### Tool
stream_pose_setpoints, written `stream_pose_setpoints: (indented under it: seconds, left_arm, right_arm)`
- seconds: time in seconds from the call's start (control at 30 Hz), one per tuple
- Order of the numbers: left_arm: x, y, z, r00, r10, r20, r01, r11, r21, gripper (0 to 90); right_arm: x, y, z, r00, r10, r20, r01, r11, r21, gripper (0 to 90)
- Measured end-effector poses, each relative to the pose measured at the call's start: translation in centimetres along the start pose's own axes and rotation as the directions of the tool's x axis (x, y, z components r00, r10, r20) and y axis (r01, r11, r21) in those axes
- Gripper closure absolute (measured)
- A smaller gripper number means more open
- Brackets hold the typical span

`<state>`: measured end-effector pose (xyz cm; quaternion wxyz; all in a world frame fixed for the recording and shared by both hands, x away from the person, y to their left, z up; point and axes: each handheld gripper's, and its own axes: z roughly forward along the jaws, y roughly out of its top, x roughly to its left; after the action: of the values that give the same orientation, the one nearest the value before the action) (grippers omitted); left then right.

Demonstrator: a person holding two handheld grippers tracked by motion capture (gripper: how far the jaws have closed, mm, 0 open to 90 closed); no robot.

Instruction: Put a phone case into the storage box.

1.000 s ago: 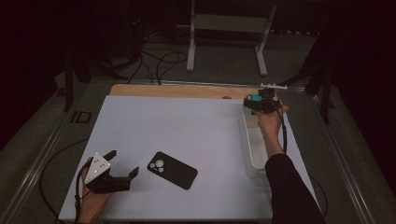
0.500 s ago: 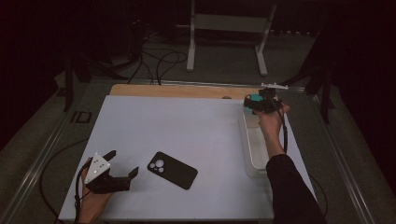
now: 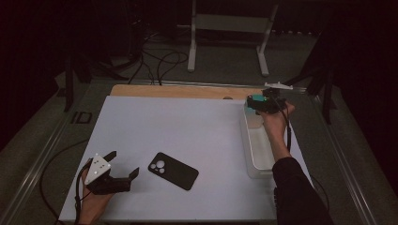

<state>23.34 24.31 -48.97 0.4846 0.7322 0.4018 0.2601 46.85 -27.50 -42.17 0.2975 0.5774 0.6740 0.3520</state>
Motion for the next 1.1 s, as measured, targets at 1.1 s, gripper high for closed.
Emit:
stream_pose_setpoints:
  seconds: [1.1]
  left_arm:
    - [-0.1,0.0,0.2,1.0,0.0,-0.001,0.0,1.0,0.005,0.0]
  right_arm:
    - [4.2,-3.5,-8.9,0.9455,-0.201,-0.256,0.168,0.975,-0.146,8.7]
